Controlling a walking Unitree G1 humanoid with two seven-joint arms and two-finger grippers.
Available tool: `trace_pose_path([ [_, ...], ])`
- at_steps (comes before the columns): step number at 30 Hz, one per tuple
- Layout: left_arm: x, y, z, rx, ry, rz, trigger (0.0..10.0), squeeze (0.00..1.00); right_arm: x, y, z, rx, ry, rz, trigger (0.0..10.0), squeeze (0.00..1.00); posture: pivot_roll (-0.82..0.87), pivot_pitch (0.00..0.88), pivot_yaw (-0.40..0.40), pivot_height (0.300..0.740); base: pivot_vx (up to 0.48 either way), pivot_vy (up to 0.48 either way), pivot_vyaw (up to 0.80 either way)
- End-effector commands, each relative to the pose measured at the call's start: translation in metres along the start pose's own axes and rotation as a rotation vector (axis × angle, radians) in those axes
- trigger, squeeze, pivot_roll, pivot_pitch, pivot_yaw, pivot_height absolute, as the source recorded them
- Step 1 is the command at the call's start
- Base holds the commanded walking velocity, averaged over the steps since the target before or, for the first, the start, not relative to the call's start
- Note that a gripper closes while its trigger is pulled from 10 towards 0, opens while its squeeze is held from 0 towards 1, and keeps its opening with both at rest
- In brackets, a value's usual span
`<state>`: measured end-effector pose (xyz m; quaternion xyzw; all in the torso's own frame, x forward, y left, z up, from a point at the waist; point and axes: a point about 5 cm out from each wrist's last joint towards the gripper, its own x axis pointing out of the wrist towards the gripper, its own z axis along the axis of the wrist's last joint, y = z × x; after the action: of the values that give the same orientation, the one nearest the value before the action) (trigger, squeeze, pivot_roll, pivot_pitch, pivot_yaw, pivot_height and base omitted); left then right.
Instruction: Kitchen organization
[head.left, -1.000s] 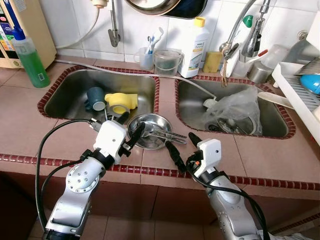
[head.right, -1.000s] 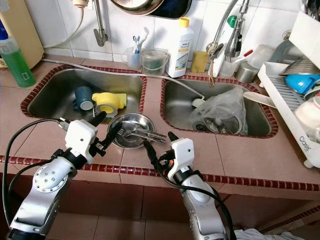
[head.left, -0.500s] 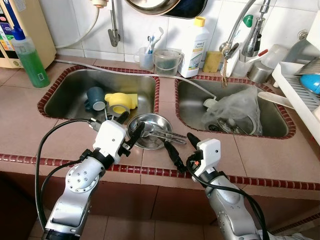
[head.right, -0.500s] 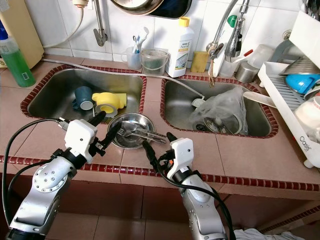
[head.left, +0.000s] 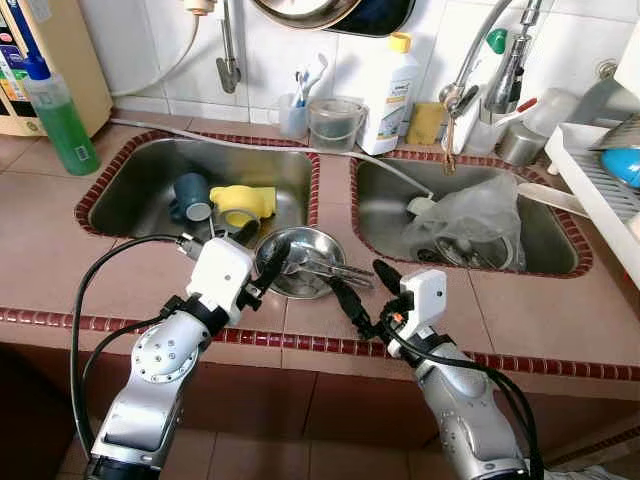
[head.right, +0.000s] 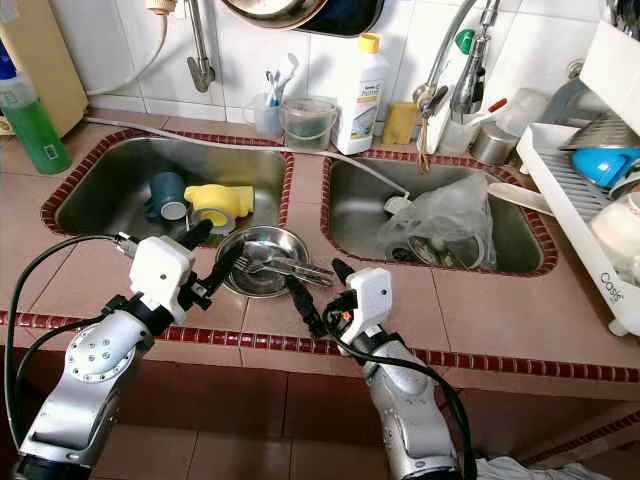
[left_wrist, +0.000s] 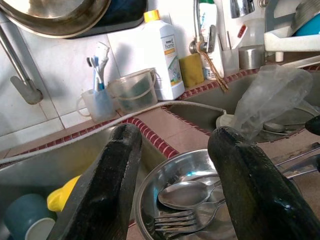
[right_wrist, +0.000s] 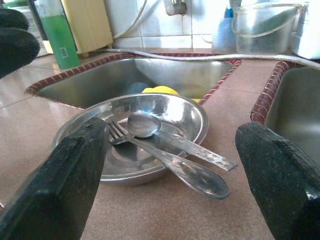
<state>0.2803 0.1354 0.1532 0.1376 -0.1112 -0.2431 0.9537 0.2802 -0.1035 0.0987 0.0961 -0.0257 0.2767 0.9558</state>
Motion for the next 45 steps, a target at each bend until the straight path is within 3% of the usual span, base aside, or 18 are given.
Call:
trace_pose_path([
  [1, 0.001, 0.002, 0.004, 0.013, -0.007, 0.001, 10.0, 0.00, 0.000, -0.003, 0.001, 0.012, 0.002, -0.009, 10.0, 0.00, 0.13, 0.027, -0.048, 0.740, 0.000, 0.000, 0.00],
  [8, -0.002, -0.004, 0.000, 0.018, 0.014, -0.053, 10.0, 0.00, -0.004, 0.000, -0.003, 0.012, 0.001, -0.039, 10.0, 0.00, 0.13, 0.030, -0.047, 0.740, 0.000, 0.000, 0.00],
  [14, -0.011, -0.019, -0.002, 0.046, 0.037, -0.213, 10.0, 0.00, -0.005, 0.004, -0.005, 0.033, 0.005, -0.042, 10.0, 0.00, 0.13, 0.032, -0.045, 0.740, 0.000, 0.000, 0.00],
  [26, -0.020, -0.034, 0.007, 0.044, 0.023, -0.355, 10.0, 0.00, -0.002, -0.003, -0.006, 0.072, 0.012, -0.057, 10.0, 0.00, 0.14, 0.028, -0.038, 0.740, 0.000, 0.000, 0.00],
  [45, -0.023, -0.033, 0.018, 0.036, 0.019, -0.378, 10.0, 0.00, 0.001, 0.002, -0.005, 0.186, 0.037, 0.006, 10.0, 0.00, 0.15, 0.034, -0.046, 0.740, 0.000, 0.000, 0.00],
])
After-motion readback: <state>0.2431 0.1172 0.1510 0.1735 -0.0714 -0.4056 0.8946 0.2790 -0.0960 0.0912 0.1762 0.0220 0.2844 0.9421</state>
